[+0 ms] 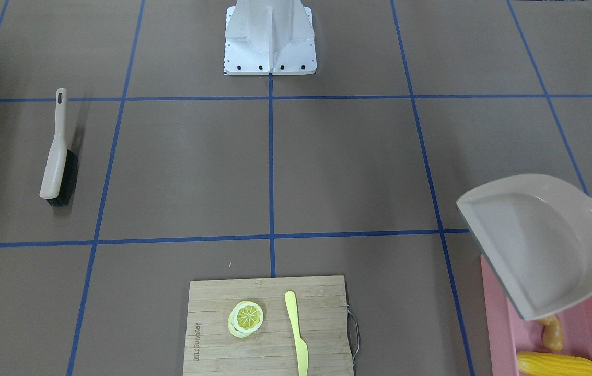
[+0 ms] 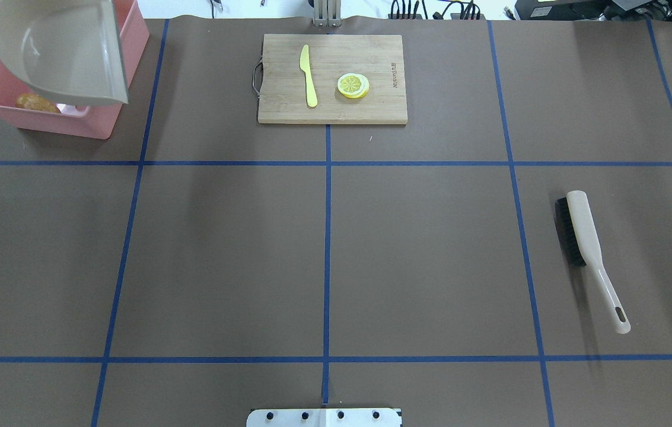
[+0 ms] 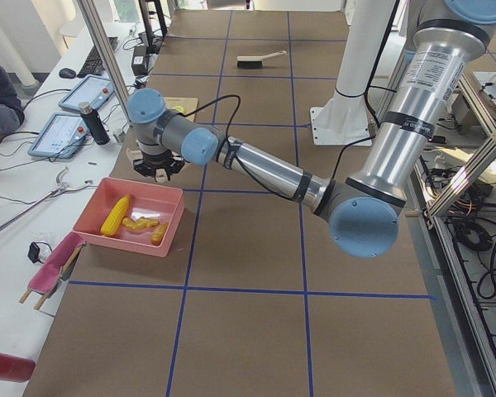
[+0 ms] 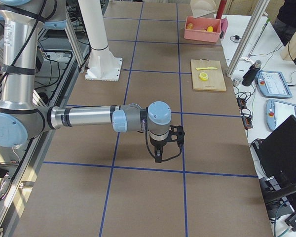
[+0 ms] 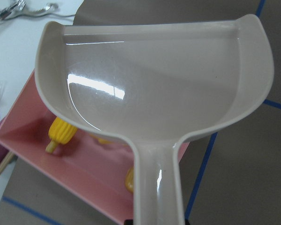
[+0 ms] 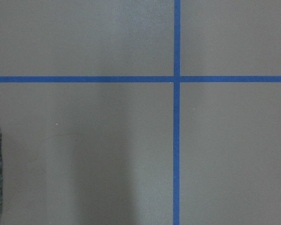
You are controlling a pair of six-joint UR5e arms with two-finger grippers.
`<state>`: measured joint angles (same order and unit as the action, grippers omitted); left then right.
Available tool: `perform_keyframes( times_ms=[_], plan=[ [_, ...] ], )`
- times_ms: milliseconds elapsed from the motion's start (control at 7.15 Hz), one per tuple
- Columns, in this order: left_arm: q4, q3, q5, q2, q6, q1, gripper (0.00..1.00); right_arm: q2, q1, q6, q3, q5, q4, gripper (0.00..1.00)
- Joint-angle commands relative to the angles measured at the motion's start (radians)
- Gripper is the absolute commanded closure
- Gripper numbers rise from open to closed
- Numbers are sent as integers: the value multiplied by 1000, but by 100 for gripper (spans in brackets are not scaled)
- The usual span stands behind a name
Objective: Sweep and dump trash into bin
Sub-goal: 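Shake the dustpan over the bin with the left gripper while the right arm retracts, then lower the empty dustpan back onto the table with the left gripper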
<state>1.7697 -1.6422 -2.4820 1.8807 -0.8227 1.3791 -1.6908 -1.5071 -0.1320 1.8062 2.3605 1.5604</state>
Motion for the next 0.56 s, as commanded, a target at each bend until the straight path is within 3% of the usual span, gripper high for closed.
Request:
perform_keyframes(
  times_ms=[0, 280, 420],
  plan=[
    [299, -41, 6, -94, 159, -171, 100, 20, 33, -4, -1, -73, 6, 0],
    [391, -39, 25, -107, 172, -270, 100, 17, 33, -78, 8, -79, 4, 0],
    [536, -39, 34, -135, 345, -349, 100, 11, 33, -78, 8, -69, 7, 0]
  ],
)
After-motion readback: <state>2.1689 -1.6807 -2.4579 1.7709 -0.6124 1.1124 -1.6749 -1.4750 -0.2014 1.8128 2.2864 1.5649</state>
